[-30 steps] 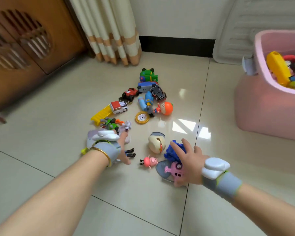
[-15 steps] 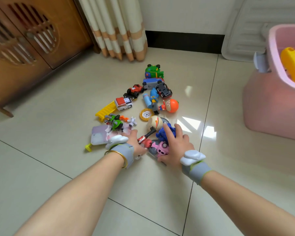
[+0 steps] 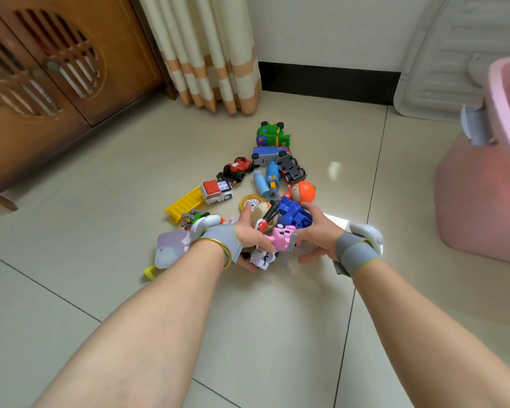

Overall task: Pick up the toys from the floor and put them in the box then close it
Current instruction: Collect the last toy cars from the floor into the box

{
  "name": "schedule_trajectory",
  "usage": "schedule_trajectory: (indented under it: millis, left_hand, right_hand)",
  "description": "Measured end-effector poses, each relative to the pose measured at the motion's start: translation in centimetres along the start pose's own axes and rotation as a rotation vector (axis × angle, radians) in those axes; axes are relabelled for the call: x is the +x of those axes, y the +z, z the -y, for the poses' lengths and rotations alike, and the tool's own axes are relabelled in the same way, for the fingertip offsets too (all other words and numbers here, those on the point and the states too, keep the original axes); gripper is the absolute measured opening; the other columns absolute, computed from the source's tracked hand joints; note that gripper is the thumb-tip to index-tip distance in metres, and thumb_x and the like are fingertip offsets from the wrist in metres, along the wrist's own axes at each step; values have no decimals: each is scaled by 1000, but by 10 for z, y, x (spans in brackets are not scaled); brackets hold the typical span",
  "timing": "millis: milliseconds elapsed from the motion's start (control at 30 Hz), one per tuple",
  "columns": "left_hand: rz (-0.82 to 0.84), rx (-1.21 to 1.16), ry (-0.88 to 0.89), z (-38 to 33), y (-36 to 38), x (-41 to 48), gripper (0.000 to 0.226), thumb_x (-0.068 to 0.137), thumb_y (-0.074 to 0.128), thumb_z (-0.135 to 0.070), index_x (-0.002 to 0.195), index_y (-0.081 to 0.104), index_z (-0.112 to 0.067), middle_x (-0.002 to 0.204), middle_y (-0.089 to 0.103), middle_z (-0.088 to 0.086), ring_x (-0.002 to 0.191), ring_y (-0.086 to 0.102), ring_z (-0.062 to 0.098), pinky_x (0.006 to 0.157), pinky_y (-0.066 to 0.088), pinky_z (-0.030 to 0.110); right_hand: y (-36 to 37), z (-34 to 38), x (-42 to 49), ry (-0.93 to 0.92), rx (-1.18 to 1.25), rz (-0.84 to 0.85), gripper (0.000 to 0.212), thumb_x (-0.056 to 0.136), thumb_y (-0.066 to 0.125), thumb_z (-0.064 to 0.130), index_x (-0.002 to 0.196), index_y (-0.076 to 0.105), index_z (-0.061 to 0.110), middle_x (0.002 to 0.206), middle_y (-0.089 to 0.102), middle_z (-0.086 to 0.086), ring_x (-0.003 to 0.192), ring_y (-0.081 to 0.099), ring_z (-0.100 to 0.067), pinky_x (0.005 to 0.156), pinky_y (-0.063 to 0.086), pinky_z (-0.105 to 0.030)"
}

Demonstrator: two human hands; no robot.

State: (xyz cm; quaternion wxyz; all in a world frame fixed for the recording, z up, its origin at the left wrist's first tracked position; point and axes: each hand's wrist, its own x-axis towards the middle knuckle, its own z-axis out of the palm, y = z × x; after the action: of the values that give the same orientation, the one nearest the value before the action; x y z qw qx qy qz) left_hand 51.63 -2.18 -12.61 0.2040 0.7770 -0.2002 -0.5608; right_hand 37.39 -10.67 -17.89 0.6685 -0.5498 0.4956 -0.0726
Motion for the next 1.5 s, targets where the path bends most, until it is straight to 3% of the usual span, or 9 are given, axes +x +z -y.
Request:
schedule_trajectory:
  millis: [133, 233, 333, 700, 1000, 1200, 1267, 1400, 1500]
  left_hand:
    - [116, -175, 9, -8, 4, 13, 109, 79, 66, 9, 147, 4, -50, 156, 16, -3, 121, 45, 35, 83, 51, 62]
    - [166, -323, -3, -5, 7, 21, 111, 77, 64, 11, 144, 4, -54, 153, 24, -6, 123, 49, 36, 82, 49, 65]
    - [173, -386, 15, -5, 12, 20, 108, 79, 61, 12, 143, 4, -54, 147, 28, -3, 119, 52, 37, 83, 50, 63]
    - [162, -372, 151, -32, 18, -10, 100, 81, 54, 14, 144, 8, -49, 130, 44, 3, 110, 56, 34, 66, 55, 52]
    - [267, -224, 692, -183, 65, -86, 100, 82, 59, 10, 144, 5, -47, 110, 57, -10, 84, 62, 18, 65, 59, 47]
    - [473, -140, 768, -264, 182, -125, 100, 78, 63, 6, 142, 10, -48, 112, 59, -12, 94, 63, 19, 80, 55, 55]
    - [496, -126, 729, -280, 231, -130, 104, 63, 70, 1, 138, 18, -50, 121, 54, -4, 103, 60, 24, 80, 53, 60]
    - [335, 118, 786, -298, 312, -124, 116, 44, 70, -24, 146, 16, -33, 131, 53, 7, 109, 59, 28, 98, 50, 44]
    - [76, 445, 814, -301, 343, -114, 108, 62, 74, -35, 150, 10, -35, 141, 32, 12, 129, 42, 34, 108, 38, 38]
  right_hand:
    - [-4, 4, 16, 78, 414, 125, 59, 83, 43, -1, 133, 40, 31, 111, 53, -14, 83, 57, -34, 76, 51, -60]
    - [-2, -3, 25, 70, 624, 215, 67, 65, 57, 16, 130, 48, 28, 112, 55, -17, 94, 53, -35, 89, 41, -66]
    - [2, -6, 29, 29, 616, 170, 65, 70, 74, 32, 130, 50, 24, 114, 59, -18, 96, 56, -36, 91, 42, -64]
    - [-11, 18, -10, -130, 595, 46, 26, 89, 60, 26, 114, 54, 28, 92, 62, -2, 71, 61, -22, 67, 55, -42]
    - [-141, 131, -113, -585, 518, -234, 59, 71, 66, 33, 127, 49, 29, 94, 65, 5, 81, 63, -18, 74, 51, -41]
    - [-265, 120, -183, -713, 629, -426, 37, 85, 64, 27, 119, 54, 19, 88, 62, -4, 66, 61, -21, 57, 47, -27]
    - [-305, 101, -193, -668, 667, -524, 50, 75, 67, 34, 121, 54, 19, 88, 62, -5, 64, 55, -22, 59, 41, -28]
    - [-370, 64, -203, -571, 717, -767, 64, 76, 72, 27, 133, 46, 13, 109, 62, -11, 72, 61, -21, 57, 51, -29]
    - [-404, 38, -205, -397, 494, -977, 81, 65, 72, 36, 137, 42, 16, 131, 57, -12, 100, 61, -28, 82, 53, -42]
